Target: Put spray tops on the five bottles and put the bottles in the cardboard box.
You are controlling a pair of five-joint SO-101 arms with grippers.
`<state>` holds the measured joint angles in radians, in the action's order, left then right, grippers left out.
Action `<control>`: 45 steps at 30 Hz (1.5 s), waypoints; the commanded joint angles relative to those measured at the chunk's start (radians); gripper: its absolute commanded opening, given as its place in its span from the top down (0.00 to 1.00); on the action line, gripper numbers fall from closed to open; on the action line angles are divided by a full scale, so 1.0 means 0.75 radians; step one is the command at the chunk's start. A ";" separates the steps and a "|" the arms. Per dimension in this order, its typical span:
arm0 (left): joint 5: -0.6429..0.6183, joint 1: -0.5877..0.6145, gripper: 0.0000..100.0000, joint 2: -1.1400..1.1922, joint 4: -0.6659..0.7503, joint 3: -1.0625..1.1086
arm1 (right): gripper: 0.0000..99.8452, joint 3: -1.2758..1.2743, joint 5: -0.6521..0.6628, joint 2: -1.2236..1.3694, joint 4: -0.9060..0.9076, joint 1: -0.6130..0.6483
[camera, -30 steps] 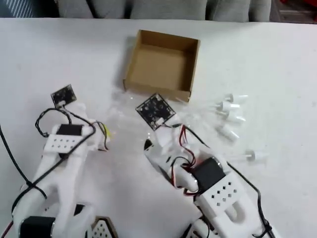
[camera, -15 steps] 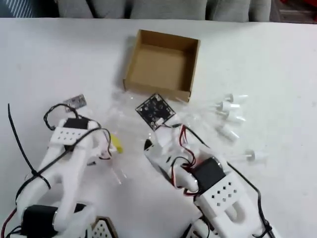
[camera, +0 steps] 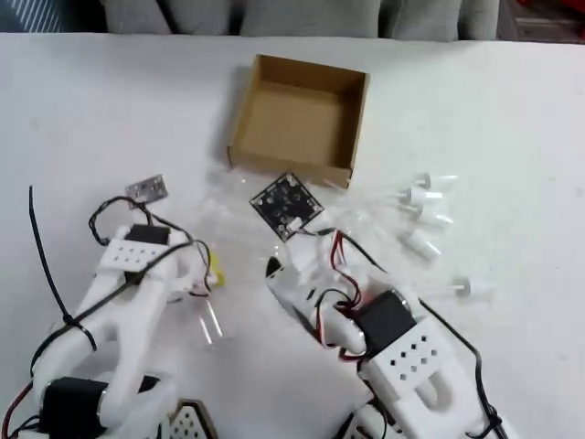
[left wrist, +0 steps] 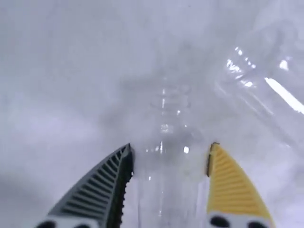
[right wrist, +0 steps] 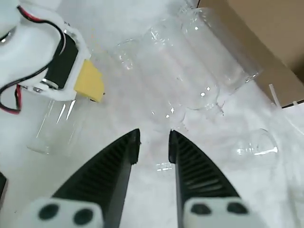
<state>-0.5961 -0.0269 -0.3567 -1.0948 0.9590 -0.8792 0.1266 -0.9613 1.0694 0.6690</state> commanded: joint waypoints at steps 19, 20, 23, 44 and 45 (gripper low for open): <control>1.058 0.298 0.92 0.005 0.061 -0.198 | 0.93 -0.010 -0.002 -0.026 -0.083 -0.273; 1.035 0.292 0.92 0.005 0.061 -0.198 | 0.93 -0.010 -0.002 -0.026 -0.083 -0.285; 1.002 0.287 0.90 0.005 0.080 -0.203 | 0.93 -0.014 -0.002 -0.026 -0.091 -0.302; 1.013 0.287 0.70 0.218 -0.031 -0.448 | 0.93 -0.014 0.000 -0.026 -0.091 -0.294; 1.015 0.287 0.70 0.292 -0.053 -0.495 | 0.93 -0.014 0.000 -0.026 -0.091 -0.294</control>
<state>0.1695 0.2064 -0.2754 -1.0932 0.7380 -0.8976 0.1266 -0.9674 1.0234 0.4526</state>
